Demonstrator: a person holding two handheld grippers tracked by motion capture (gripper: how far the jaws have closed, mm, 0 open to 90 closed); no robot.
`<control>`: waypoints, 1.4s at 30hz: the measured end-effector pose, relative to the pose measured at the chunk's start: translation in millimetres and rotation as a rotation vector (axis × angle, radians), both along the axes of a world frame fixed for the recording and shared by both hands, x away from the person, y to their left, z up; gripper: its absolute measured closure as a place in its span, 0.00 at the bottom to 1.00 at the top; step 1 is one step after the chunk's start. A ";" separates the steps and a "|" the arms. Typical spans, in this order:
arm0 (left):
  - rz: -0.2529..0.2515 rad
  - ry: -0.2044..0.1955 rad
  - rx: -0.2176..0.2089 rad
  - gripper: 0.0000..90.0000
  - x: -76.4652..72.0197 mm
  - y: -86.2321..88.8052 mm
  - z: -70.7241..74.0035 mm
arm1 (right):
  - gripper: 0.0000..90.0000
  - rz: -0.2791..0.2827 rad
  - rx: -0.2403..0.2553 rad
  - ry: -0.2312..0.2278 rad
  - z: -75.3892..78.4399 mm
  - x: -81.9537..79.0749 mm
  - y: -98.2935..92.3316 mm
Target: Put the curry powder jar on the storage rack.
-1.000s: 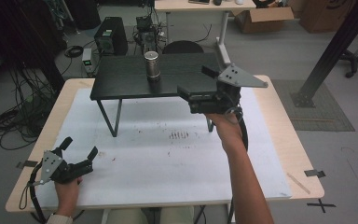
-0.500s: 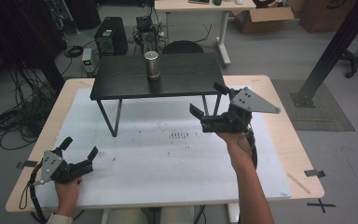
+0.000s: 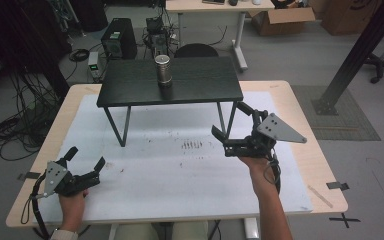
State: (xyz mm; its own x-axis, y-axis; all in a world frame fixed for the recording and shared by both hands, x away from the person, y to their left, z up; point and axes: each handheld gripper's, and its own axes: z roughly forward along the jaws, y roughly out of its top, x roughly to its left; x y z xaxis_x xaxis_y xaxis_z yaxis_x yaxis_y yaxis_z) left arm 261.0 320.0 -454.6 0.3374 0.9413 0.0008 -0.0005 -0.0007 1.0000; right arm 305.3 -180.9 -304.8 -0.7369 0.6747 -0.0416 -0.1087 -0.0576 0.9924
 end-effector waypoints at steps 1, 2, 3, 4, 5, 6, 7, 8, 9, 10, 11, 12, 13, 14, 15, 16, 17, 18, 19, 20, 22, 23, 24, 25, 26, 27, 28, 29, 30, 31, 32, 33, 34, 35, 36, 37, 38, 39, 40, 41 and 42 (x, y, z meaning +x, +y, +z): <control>0.000 0.000 0.000 0.00 0.0 0.0 0.0 | 0.00 -0.002 0.006 0.001 -2.8 -1.1 -1.0; 0.000 0.001 0.001 0.00 0.0 0.0 0.0 | 0.00 -0.008 0.024 0.004 -10.5 -3.4 -3.8; 0.000 0.001 0.001 0.00 0.0 0.0 0.0 | 0.00 -0.012 0.028 0.006 -13.4 -3.9 -4.9; 0.000 0.001 0.001 0.00 0.0 0.0 0.0 | 0.00 -0.020 0.030 0.010 -17.5 -4.7 -6.2; 0.000 0.001 0.002 0.00 0.0 0.0 0.0 | 0.00 -0.030 0.027 0.014 -21.6 -5.7 -7.5; 0.000 0.001 0.002 0.00 0.1 0.0 0.1 | 0.00 -0.030 0.027 0.014 -21.6 -5.7 -7.5; 0.000 0.002 0.002 0.00 0.1 0.0 0.0 | 0.00 -0.042 0.020 0.014 -25.8 -6.8 -8.5; 0.000 0.001 0.002 0.00 0.1 0.0 0.0 | 0.00 -0.058 0.004 0.017 -32.6 -8.3 -10.0; 0.000 0.002 0.002 0.00 0.1 -0.1 0.1 | 0.00 -0.068 0.001 0.023 -39.7 -9.7 -11.4; 0.000 0.002 0.003 0.00 0.1 -0.1 0.0 | 0.00 -0.075 -0.002 0.023 -44.6 -10.8 -12.2; 0.000 0.002 0.003 0.00 0.2 -0.1 0.1 | 0.00 -0.082 0.000 0.024 -49.6 -12.0 -13.1; 0.000 0.002 0.003 0.00 0.2 -0.1 0.1 | 0.00 -0.082 0.000 0.024 -49.6 -12.0 -13.1; 0.000 0.002 0.003 0.00 0.2 -0.1 0.0 | 0.00 -0.097 0.010 0.027 -59.7 -14.1 -14.9; 0.000 0.002 0.003 0.00 0.2 -0.1 0.1 | 0.00 -0.097 0.010 0.027 -59.7 -14.1 -14.9; 0.000 0.002 0.004 0.00 0.2 -0.1 0.1 | 0.00 -0.109 0.027 0.039 -69.5 -16.1 -17.0; 0.000 0.002 0.004 0.00 0.2 -0.1 0.1 | 0.00 -0.117 0.030 0.042 -74.3 -16.7 -18.2; 0.000 0.002 0.004 0.00 0.2 -0.2 0.1 | 0.00 -0.123 0.032 0.048 -78.7 -17.3 -19.2; 0.000 0.003 0.004 0.00 0.2 -0.1 0.1 | 0.00 -0.123 0.032 0.048 -78.7 -17.3 -19.2; 0.000 0.003 0.005 0.00 0.2 -0.1 0.1 | 0.00 -0.141 0.032 0.057 -86.9 -18.4 -20.9; 0.000 0.002 0.004 0.00 0.2 -0.2 0.1 | 0.00 -0.148 0.034 0.060 -90.6 -18.9 -21.6; 0.000 0.002 0.004 0.00 0.2 -0.2 0.1 | 0.00 -0.160 0.044 0.065 -97.7 -19.8 -22.9; 0.000 0.002 0.004 0.00 0.2 -0.2 0.0 | 0.00 -0.165 0.045 0.069 -101.3 -20.2 -23.2; 0.000 0.002 0.004 0.00 0.1 -0.2 0.1 | 0.00 -0.171 0.045 0.073 -104.8 -20.6 -23.5; 0.000 0.002 0.004 0.00 0.1 -0.2 0.1 | 0.00 -0.171 0.045 0.073 -104.8 -20.6 -23.5; 0.000 0.001 0.004 0.00 0.2 -0.2 0.0 | 0.00 -0.181 0.048 0.080 -110.9 -21.2 -23.9; 0.000 0.001 0.004 0.00 0.2 -0.3 0.1 | 0.00 -0.181 0.048 0.080 -110.9 -21.2 -23.9; 0.000 0.001 0.004 0.00 0.2 -0.3 0.1 | 0.00 -0.197 0.057 0.087 -118.2 -22.2 -24.3; 0.000 0.002 0.005 0.00 0.3 -0.3 0.1 | 0.00 -0.197 0.057 0.087 -118.2 -22.2 -24.3; 0.000 0.002 0.005 0.00 0.2 -0.3 0.1 | 0.00 -0.203 0.063 0.090 -121.6 -22.4 -24.7; 0.000 0.002 0.005 0.00 0.3 -0.3 0.1 | 0.00 -0.209 0.065 0.094 -124.6 -22.4 -24.9; 0.000 0.001 0.005 0.00 0.3 -0.3 0.1 | 0.00 -0.220 0.055 0.099 -130.1 -22.2 -25.3; 0.000 0.002 0.005 0.00 0.2 -0.3 0.1 | 0.00 -0.220 0.055 0.099 -130.1 -22.2 -25.3; 0.000 0.002 0.005 0.00 0.3 -0.3 0.1 | 0.00 -0.222 0.052 0.103 -132.2 -22.3 -25.4; 0.000 0.002 0.005 0.00 0.3 -0.4 0.2 | 0.00 -0.230 0.053 0.105 -135.8 -22.4 -25.2; 0.000 0.002 0.006 0.00 0.3 -0.4 0.1 | 0.00 -0.233 0.052 0.105 -137.4 -22.3 -25.1; 0.000 0.002 0.006 0.00 0.3 -0.4 0.1 | 0.00 -0.233 0.052 0.105 -137.4 -22.3 -25.1; 0.000 0.001 0.005 0.00 0.2 -0.4 0.1 | 0.00 -0.243 0.046 0.105 -140.5 -22.1 -24.5; 0.000 0.001 0.005 0.00 0.3 -0.4 0.1 | 0.00 -0.243 0.046 0.105 -140.5 -22.1 -24.5; 0.000 0.002 0.006 0.00 0.3 -0.4 0.2 | 0.00 -0.247 0.045 0.106 -142.0 -22.1 -24.1; 0.000 0.001 0.006 0.00 0.3 -0.4 0.1 | 0.00 -0.260 0.038 0.107 -145.4 -22.2 -23.3; 0.000 0.001 0.006 0.00 0.2 -0.4 0.1 | 0.00 -0.260 0.038 0.107 -145.4 -22.2 -23.3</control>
